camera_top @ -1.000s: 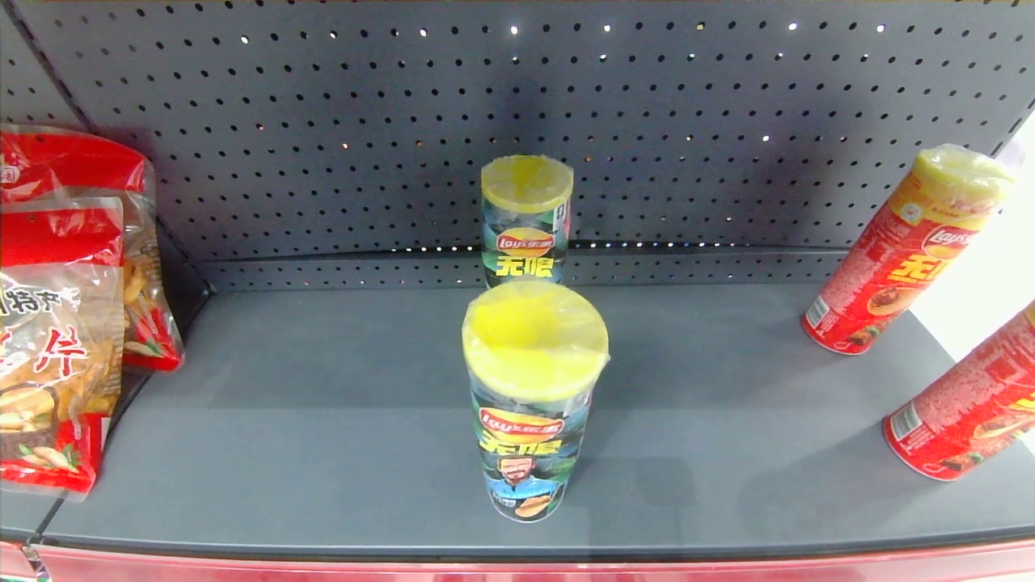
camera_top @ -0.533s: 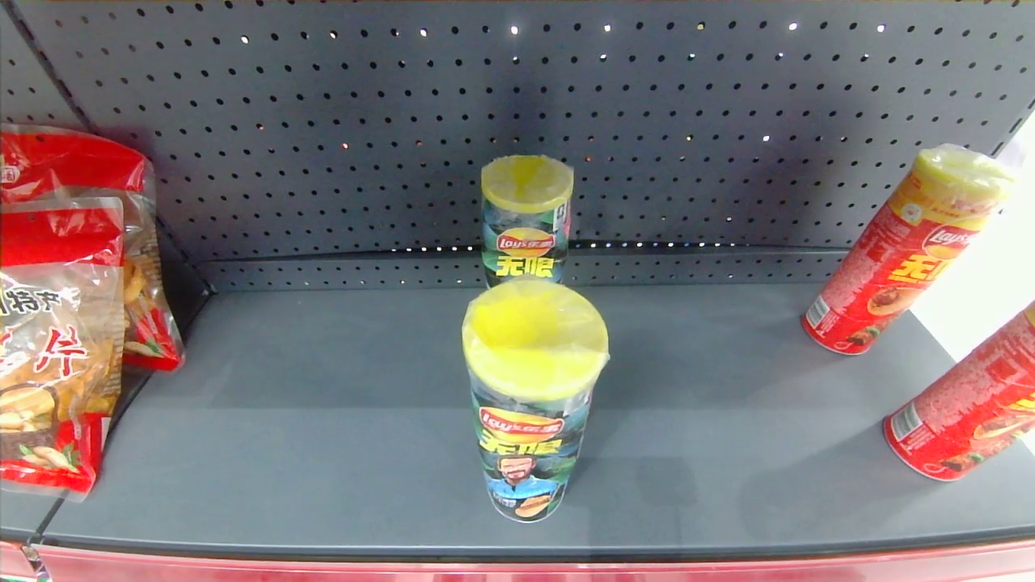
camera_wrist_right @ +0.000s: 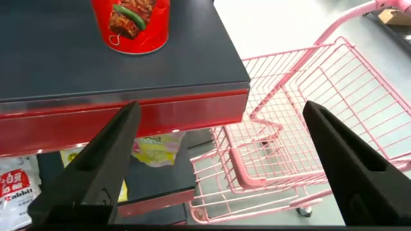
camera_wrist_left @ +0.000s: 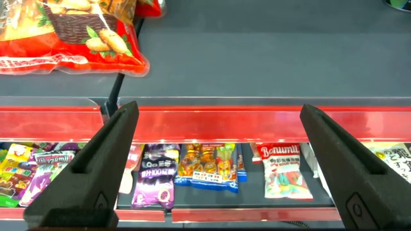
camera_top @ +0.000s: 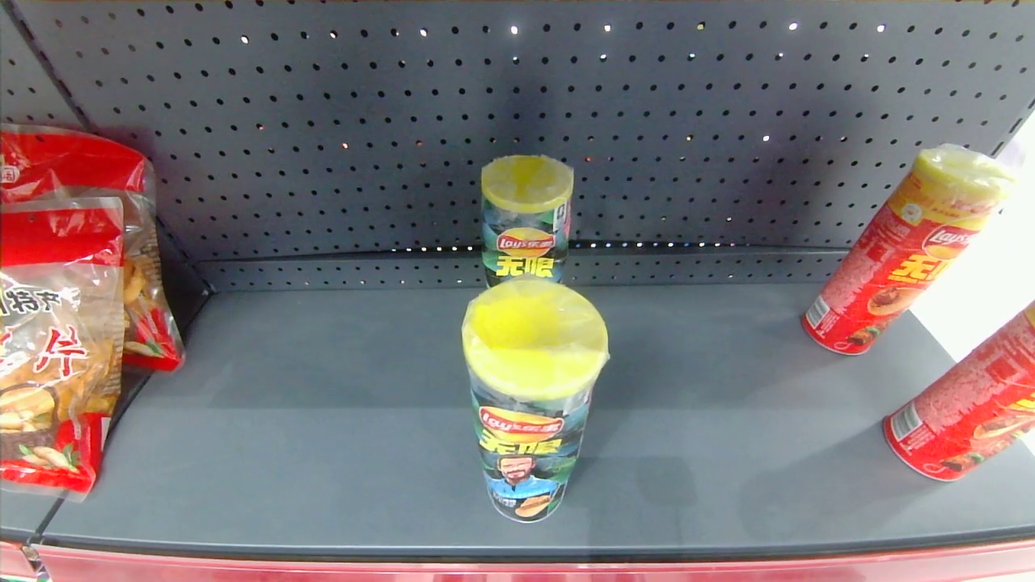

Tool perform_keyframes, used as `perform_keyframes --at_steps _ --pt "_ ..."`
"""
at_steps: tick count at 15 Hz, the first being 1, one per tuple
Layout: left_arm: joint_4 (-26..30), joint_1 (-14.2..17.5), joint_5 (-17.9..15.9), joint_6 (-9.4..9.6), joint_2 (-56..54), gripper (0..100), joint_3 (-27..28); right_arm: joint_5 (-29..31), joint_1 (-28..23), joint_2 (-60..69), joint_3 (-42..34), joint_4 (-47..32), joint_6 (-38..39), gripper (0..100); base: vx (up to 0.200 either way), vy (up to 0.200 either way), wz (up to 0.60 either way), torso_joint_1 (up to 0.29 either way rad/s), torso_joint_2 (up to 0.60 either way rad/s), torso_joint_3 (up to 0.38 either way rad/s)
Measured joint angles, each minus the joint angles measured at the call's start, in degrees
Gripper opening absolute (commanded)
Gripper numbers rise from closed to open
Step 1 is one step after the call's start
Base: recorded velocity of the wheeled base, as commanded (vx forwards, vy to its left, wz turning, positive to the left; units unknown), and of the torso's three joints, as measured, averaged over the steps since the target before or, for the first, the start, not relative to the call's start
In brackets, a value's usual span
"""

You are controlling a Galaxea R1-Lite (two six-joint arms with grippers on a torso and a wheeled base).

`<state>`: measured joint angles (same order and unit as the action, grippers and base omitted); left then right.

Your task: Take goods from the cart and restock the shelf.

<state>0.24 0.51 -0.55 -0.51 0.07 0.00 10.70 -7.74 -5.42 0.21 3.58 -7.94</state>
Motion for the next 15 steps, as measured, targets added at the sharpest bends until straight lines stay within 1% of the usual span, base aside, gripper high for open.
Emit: perform_keyframes --at_steps 4,8,15 --pt "0.0 0.0 0.0 0.02 0.0 100 0.0 0.0 0.0 0.0 0.0 0.4 0.0 100 0.000 0.000 0.00 0.000 0.00 0.000" --pt "0.0 0.0 0.0 0.02 0.0 100 0.0 -0.2 0.0 0.0 0.0 3.3 0.3 100 0.000 0.000 0.00 0.000 0.00 0.000" --pt "0.0 0.0 0.0 0.00 0.0 100 0.0 -0.5 0.0 -0.1 0.0 4.0 0.5 100 0.000 0.000 0.00 0.000 0.00 0.000"
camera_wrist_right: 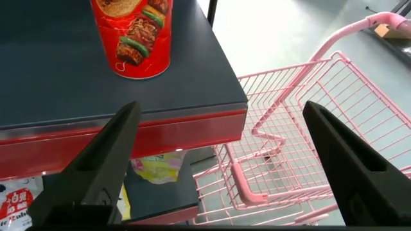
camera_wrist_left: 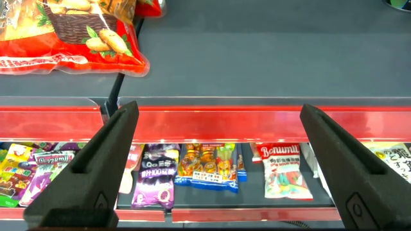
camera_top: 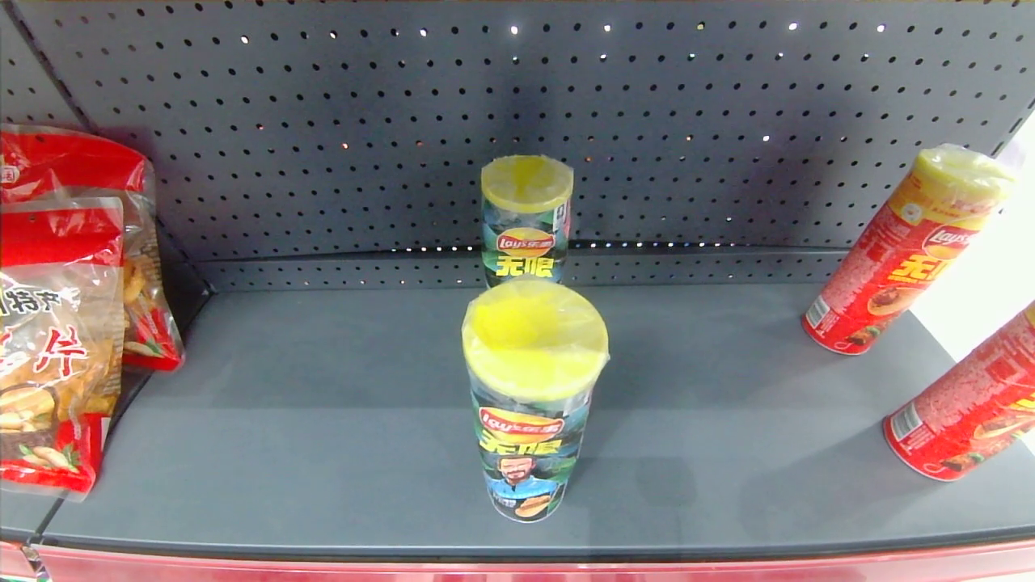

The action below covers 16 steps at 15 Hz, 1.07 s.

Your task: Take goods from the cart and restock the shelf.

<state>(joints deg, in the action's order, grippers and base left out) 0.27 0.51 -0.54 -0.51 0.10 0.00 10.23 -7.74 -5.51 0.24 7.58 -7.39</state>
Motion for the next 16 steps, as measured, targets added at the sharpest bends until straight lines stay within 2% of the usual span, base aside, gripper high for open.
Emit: perform_keyframes --at_steps 9,16 --pt "0.0 0.0 0.0 0.00 0.0 100 0.0 -0.2 0.0 0.0 -0.1 -0.2 2.5 100 0.000 0.000 0.00 0.000 0.00 0.000" --pt "0.0 0.0 0.0 0.02 0.0 100 0.0 -2.6 0.0 0.0 -0.1 -0.1 3.8 100 0.000 0.000 0.00 0.000 0.00 0.000"
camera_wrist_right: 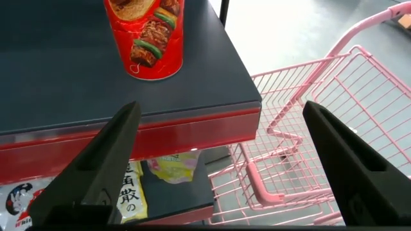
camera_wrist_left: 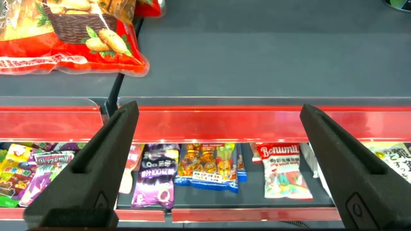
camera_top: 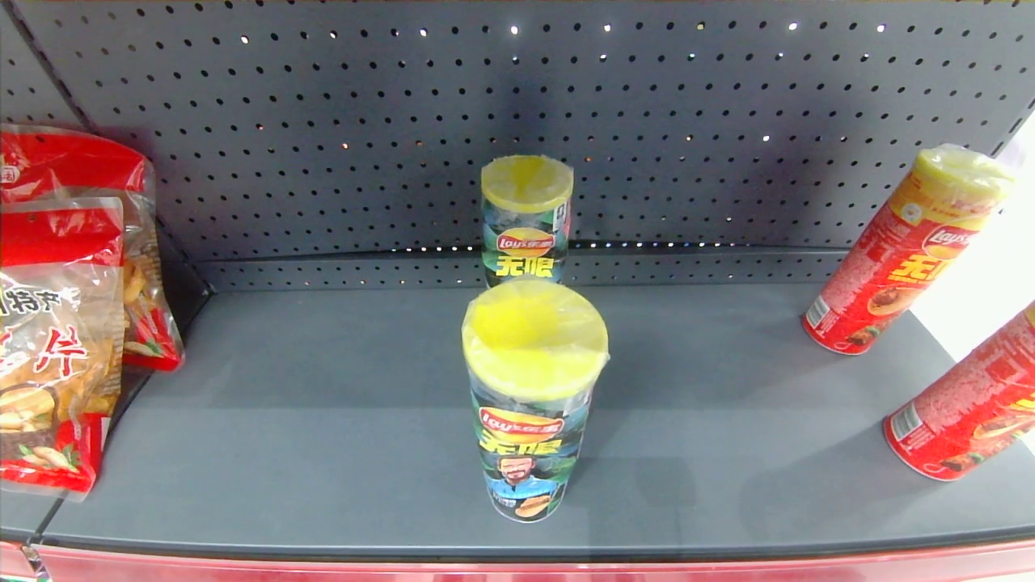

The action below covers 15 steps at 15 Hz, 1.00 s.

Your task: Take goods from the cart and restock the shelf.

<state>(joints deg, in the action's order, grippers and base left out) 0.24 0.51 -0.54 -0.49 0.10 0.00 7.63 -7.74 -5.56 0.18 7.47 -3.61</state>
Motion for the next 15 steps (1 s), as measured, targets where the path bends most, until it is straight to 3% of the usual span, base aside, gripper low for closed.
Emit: perform_keyframes --at_steps 15 --pt "0.0 0.0 0.0 -0.02 0.0 100 0.0 -2.1 0.0 0.0 0.0 -1.5 -0.1 100 0.000 0.000 0.00 0.000 0.00 0.000"
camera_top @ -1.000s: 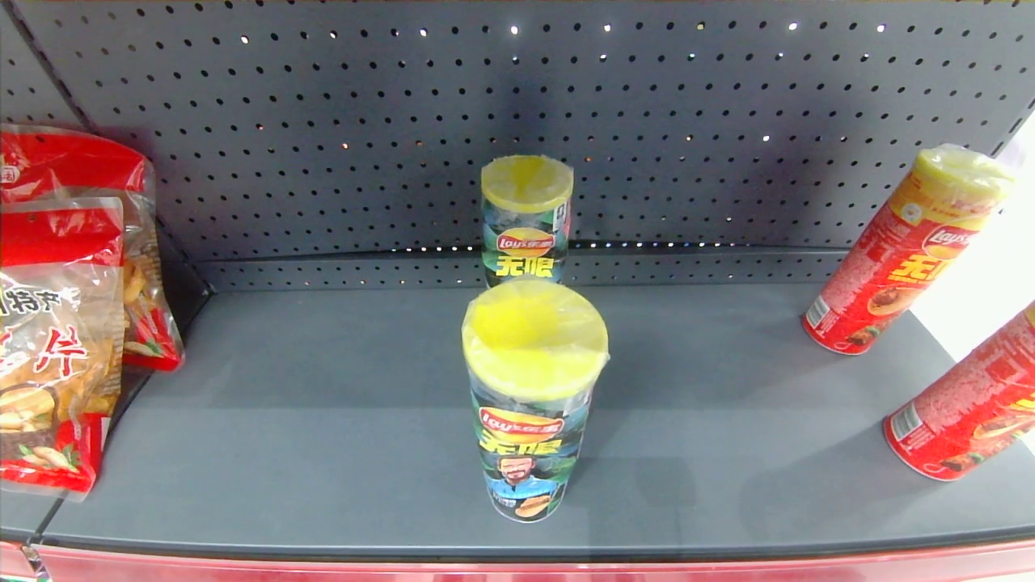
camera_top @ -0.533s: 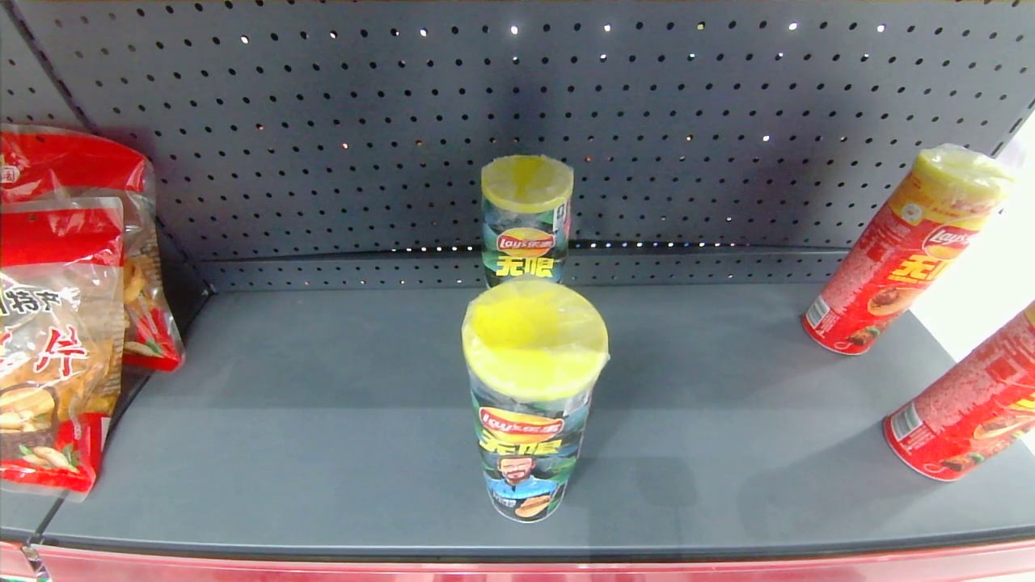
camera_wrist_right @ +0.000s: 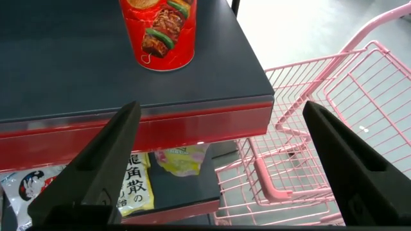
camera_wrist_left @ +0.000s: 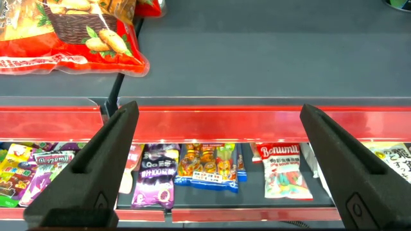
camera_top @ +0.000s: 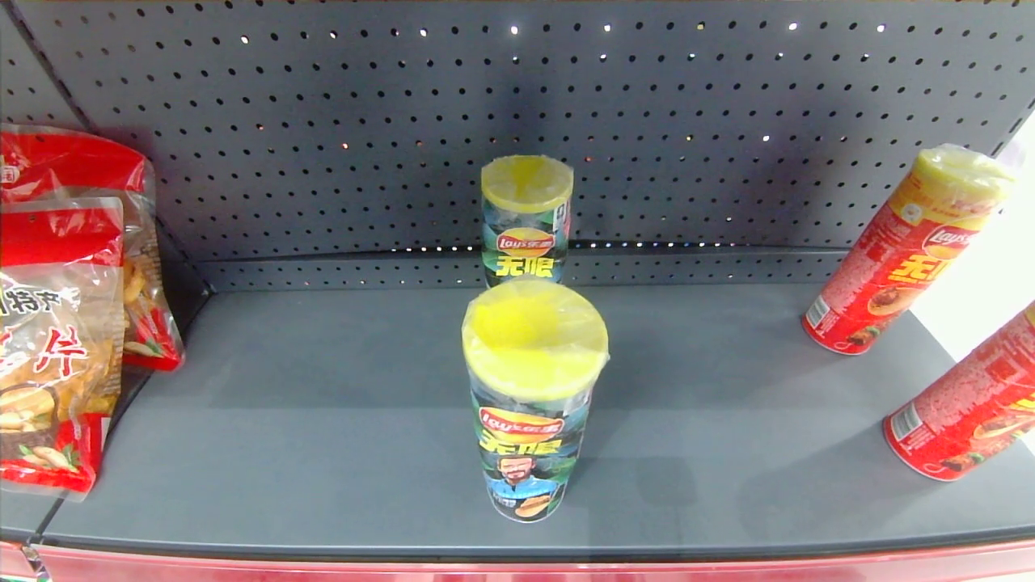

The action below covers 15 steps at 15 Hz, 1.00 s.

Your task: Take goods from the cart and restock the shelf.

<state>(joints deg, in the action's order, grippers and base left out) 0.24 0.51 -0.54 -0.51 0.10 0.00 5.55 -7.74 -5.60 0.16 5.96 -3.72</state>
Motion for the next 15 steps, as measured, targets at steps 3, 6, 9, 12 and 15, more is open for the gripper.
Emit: perform_keyframes --at_steps 3,6,9,12,15 --pt "0.0 0.0 0.0 0.00 0.0 100 0.0 0.1 0.0 0.0 0.0 0.1 0.1 100 0.000 0.000 0.00 0.000 0.00 0.000" --pt "0.0 0.0 0.0 0.00 0.0 100 0.0 0.2 0.0 0.0 0.0 0.1 0.2 100 0.000 0.000 0.00 0.000 0.00 0.000" --pt "0.0 0.0 0.0 0.00 0.0 100 0.0 0.3 0.0 0.0 0.0 0.0 0.1 100 0.000 0.000 0.00 0.000 0.00 0.000" --pt "0.0 0.0 0.0 0.00 0.0 100 0.0 0.3 0.0 0.0 0.0 -1.0 0.2 100 0.000 0.000 0.00 0.000 0.00 0.000" --pt "0.0 0.0 0.0 0.00 0.0 100 0.0 0.0 0.0 0.0 0.0 -2.0 0.1 100 0.000 0.000 0.00 0.000 0.00 0.000"
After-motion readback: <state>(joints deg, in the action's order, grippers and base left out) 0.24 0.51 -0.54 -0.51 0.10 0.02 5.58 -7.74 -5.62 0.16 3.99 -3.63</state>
